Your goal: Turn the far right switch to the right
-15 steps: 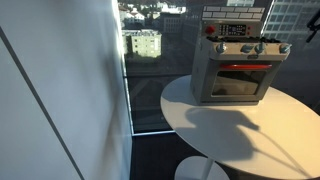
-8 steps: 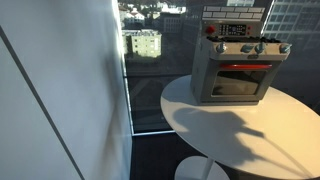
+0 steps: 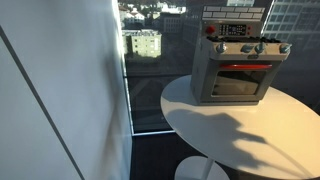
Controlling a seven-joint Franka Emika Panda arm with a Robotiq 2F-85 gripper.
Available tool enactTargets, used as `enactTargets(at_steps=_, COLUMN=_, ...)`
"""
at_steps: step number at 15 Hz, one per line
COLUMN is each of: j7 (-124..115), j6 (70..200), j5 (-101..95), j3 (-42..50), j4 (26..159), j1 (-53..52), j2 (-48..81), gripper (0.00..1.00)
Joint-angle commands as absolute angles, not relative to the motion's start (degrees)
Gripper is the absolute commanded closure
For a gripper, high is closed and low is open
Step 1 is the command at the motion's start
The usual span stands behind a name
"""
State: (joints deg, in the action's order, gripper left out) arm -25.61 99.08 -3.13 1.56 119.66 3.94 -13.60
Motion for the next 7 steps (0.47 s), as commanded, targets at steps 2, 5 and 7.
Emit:
enactTargets(at_steps=2, j7=-23.1, j6=97.5, j5=-3.4, j3=1.3, j4=119.0, j1=4.4, j2=-14.1, gripper=0.00)
enactTargets(at_steps=5, j7=-24.4, j6=98.2, j5=-3.1, j3=1.1, j4=119.5, j1=4.3, j2=-13.8, gripper=0.00)
enactTargets(at_steps=7, j7=-24.4, j6=98.2, j5=-3.1, j3=1.1, j4=119.5, j1=4.3, j2=-13.8, gripper=0.00)
